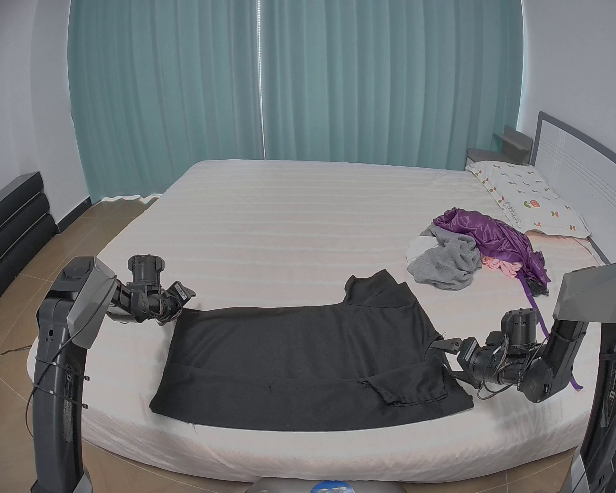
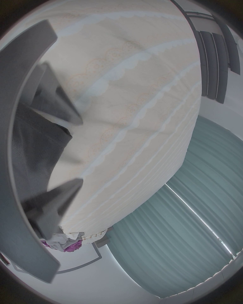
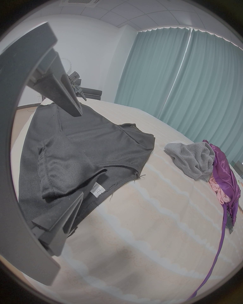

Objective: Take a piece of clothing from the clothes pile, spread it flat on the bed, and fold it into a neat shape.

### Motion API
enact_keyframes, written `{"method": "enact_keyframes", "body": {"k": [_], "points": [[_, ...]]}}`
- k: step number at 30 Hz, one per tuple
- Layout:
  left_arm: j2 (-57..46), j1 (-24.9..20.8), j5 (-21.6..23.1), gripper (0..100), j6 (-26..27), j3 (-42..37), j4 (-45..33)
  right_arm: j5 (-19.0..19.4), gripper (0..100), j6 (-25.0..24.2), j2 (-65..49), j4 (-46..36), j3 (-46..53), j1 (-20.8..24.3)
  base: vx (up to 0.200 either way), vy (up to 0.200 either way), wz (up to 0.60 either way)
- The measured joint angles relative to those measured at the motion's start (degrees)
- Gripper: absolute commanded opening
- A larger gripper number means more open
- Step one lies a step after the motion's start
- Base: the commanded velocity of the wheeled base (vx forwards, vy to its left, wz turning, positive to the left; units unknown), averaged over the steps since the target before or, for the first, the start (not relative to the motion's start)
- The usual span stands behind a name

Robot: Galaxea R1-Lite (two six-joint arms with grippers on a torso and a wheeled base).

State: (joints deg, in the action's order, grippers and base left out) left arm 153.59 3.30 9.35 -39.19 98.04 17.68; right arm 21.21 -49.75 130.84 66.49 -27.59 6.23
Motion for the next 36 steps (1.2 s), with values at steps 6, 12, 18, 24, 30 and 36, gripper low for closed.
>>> {"method": "enact_keyframes", "body": {"k": [6,12,18,24,30,36], "points": [[0.29,0.09,-1.23,0,-0.22,0.33,-0.22,-0.02,100,0.05,0.0,-0.04,0.0,-0.04,0.0,0.0,0.0],[0.27,0.2,-3.63,0,-1.18,0.04,-0.17,-0.02,100,0.1,0.0,-0.06,0.06,-0.01,0.0,0.0,0.0],[-0.11,0.44,-3.85,0,-4.27,0.02,-0.17,0.0,100,0.1,0.0,-0.01,0.09,-0.01,0.0,0.0,0.0],[-0.59,0.71,-4.24,0,-4.88,-0.16,-0.22,-0.02,100,0.1,0.0,-0.06,0.09,-0.01,0.0,0.0,0.0],[-1.07,0.88,-5.03,0,-5.63,-0.44,-0.22,0.0,100,0.07,0.0,-0.01,0.06,-0.01,0.0,0.0,0.0],[-1.52,1.21,-5.06,0,-5.72,-0.63,-0.27,0.0,100,0.1,0.0,-0.01,0.09,-0.01,0.0,0.0,0.0]]}}
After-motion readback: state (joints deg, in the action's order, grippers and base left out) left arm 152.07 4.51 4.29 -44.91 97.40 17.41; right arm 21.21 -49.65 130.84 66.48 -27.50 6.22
